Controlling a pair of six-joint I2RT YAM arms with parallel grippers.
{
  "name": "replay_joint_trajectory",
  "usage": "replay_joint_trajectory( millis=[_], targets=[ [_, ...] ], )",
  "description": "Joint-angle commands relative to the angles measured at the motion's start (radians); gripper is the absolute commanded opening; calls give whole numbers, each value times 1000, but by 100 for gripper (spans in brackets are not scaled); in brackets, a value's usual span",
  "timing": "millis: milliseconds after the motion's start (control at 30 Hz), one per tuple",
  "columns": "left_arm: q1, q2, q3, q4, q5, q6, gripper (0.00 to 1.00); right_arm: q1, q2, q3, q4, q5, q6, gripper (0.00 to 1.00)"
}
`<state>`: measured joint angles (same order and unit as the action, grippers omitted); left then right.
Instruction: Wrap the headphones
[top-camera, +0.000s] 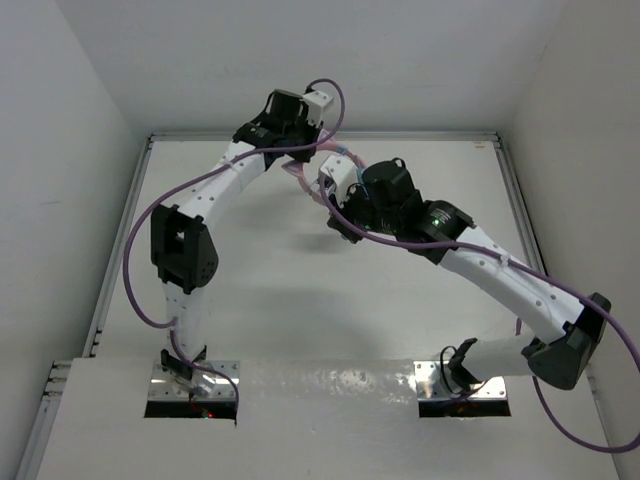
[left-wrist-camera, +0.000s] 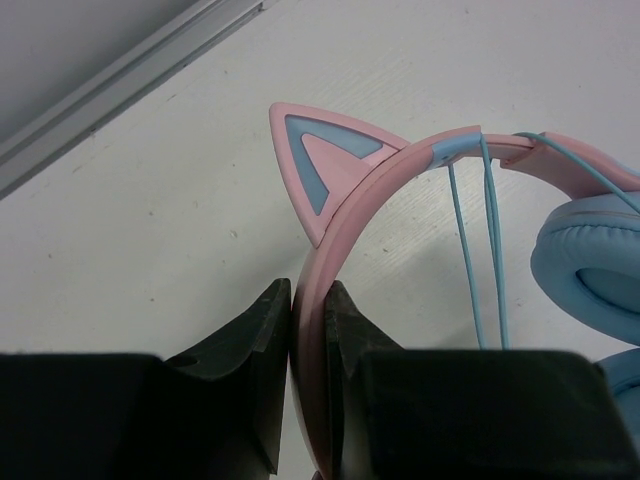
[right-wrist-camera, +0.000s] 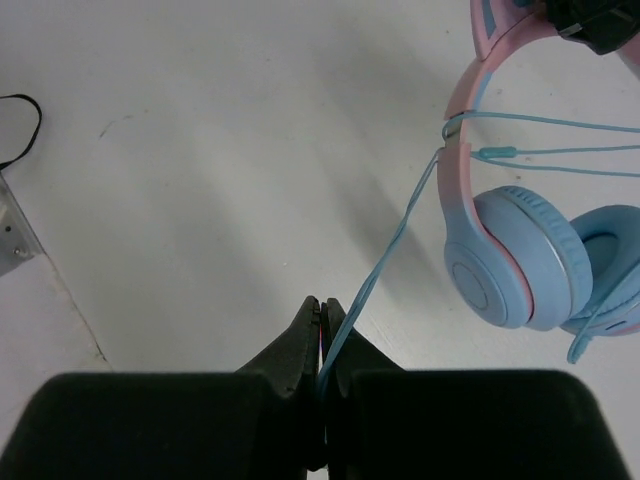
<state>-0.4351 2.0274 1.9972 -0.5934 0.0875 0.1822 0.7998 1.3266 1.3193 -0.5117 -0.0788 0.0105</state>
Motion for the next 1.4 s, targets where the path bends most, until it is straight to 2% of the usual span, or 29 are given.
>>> replay_joint_trajectory(
  millis=[0,133,300,367,633,800,1000,1367],
  targets=[
    [-10,-58,0,89,11,33,0,-1,-15,66,9,14,-53,0],
    [-16,-55,-9,83,50,39,0,-1,40,133,24,-22,-81,0],
    [-16,-49,-17,98,121,-24,0,1,166,259,62,-244,-50,0],
    [-16,-47,-15,101,133,-41,0,1,198,270,107,-271,-38,0],
    [-16,-41,-28,106,139,-50,0,1,232,302,232,-286,-24,0],
    [-14,-32,-15,112,184,-73,0,4,240,279,315,-322,22,0],
    [-13,-22,-8,109,227,-98,0,6,244,242,442,-293,55,0],
    [-8,-22,46,98,406,-173,0,6,240,144,435,-177,-3,0]
  ],
)
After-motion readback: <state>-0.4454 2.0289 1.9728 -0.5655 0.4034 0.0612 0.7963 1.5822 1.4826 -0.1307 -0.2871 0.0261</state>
